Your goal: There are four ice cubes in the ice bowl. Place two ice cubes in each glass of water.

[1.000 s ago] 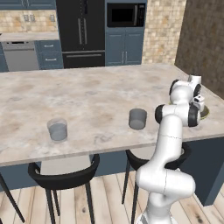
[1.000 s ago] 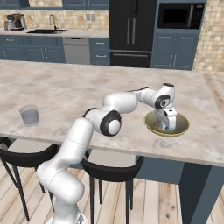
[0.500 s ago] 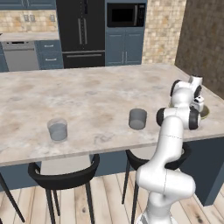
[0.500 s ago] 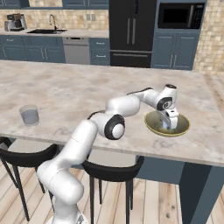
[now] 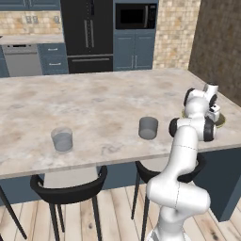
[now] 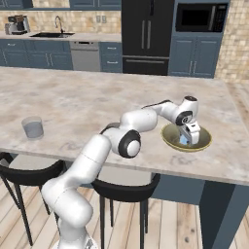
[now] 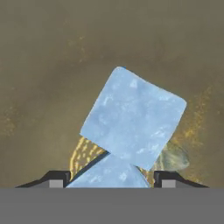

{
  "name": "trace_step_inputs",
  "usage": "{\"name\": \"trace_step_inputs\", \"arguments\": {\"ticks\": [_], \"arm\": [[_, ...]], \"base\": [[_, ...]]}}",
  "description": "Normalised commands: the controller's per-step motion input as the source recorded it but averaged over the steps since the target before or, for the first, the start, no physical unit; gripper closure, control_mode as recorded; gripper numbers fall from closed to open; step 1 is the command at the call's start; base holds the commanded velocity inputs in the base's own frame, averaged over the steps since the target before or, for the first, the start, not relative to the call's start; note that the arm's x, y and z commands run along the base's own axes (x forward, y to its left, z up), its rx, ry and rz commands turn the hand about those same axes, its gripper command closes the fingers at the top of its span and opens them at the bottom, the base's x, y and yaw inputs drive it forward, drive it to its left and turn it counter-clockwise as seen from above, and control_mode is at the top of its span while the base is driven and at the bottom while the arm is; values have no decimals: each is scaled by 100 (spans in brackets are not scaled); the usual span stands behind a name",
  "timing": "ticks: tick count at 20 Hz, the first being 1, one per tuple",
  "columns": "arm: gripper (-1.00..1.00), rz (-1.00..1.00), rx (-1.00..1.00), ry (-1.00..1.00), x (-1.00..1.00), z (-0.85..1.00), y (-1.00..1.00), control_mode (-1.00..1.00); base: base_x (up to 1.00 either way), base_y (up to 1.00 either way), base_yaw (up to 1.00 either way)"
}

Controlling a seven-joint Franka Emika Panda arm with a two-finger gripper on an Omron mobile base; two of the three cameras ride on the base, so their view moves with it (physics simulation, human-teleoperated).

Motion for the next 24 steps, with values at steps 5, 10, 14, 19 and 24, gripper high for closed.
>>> {"name": "trace_step_inputs", "arguments": {"ticks": [5,10,14,19,24], "arm": [[100,0,3,2,-46,50,5,-100],[100,0,5,9,-83,100,54,-100],[100,6,5,6,-100,82,100,-100],[100,5,1,0,-99,32,100,-100],[100,0,0,-10,-74,20,100,-100]], "base": [[0,0,0],[0,0,0],[0,0,0],[0,0,0],[0,0,0]]}}
